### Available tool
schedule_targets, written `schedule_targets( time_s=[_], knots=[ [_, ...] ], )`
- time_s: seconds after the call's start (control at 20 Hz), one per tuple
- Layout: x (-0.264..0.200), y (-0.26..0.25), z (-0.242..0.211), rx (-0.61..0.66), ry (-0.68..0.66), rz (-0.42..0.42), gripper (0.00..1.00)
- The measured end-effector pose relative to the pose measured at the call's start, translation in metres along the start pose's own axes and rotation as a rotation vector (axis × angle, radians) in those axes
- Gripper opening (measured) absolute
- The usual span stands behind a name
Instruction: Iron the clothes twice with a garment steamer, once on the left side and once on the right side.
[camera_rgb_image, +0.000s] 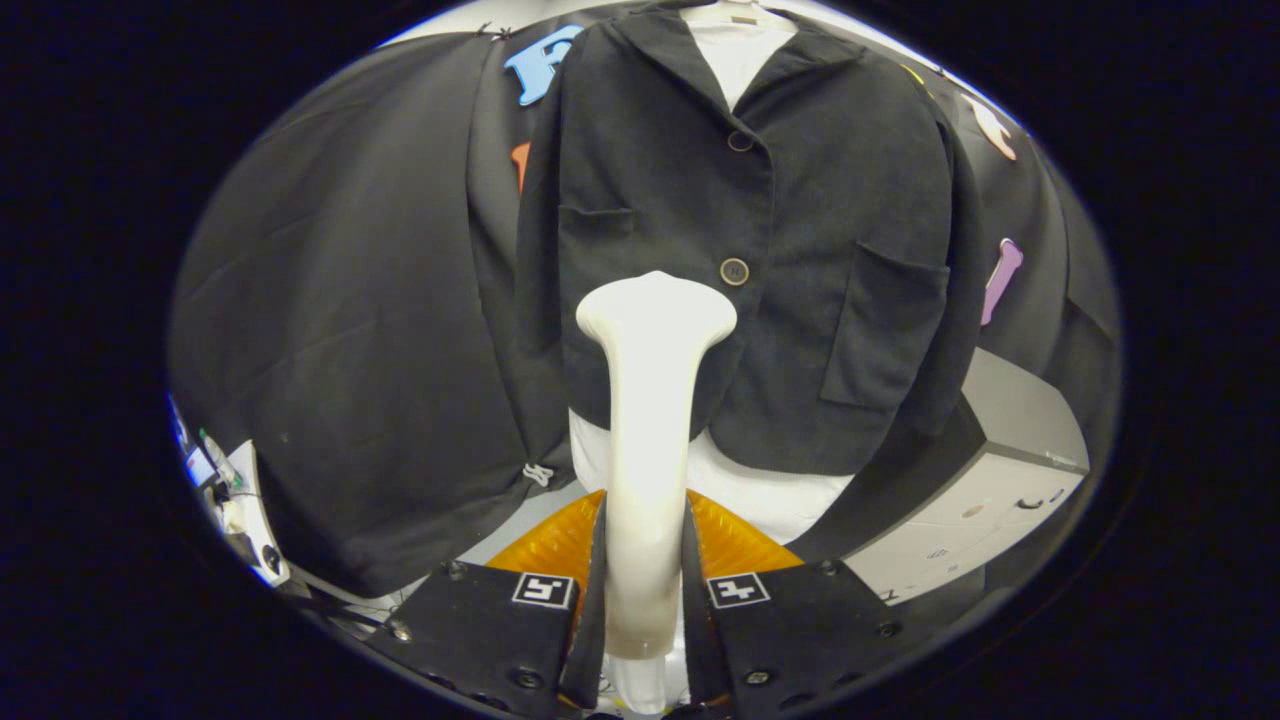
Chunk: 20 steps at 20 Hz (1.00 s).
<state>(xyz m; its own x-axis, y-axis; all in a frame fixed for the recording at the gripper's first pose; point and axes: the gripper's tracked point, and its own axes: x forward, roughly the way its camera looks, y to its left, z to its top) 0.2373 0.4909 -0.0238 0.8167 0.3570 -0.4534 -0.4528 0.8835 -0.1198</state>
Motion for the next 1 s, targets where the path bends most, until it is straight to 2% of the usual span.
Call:
schedule_targets(
  time_s=[0.45,0.8,1.0],
  knots=[
    [-0.03,-0.039,-0.029,0.053,-0.009,-0.039,0.36],
    [-0.06,-0.117,-0.077,0.144,0.016,-0.126,0.35],
    [-0.095,-0.175,-0.104,0.184,0.002,-0.193,0.35]
  ],
)
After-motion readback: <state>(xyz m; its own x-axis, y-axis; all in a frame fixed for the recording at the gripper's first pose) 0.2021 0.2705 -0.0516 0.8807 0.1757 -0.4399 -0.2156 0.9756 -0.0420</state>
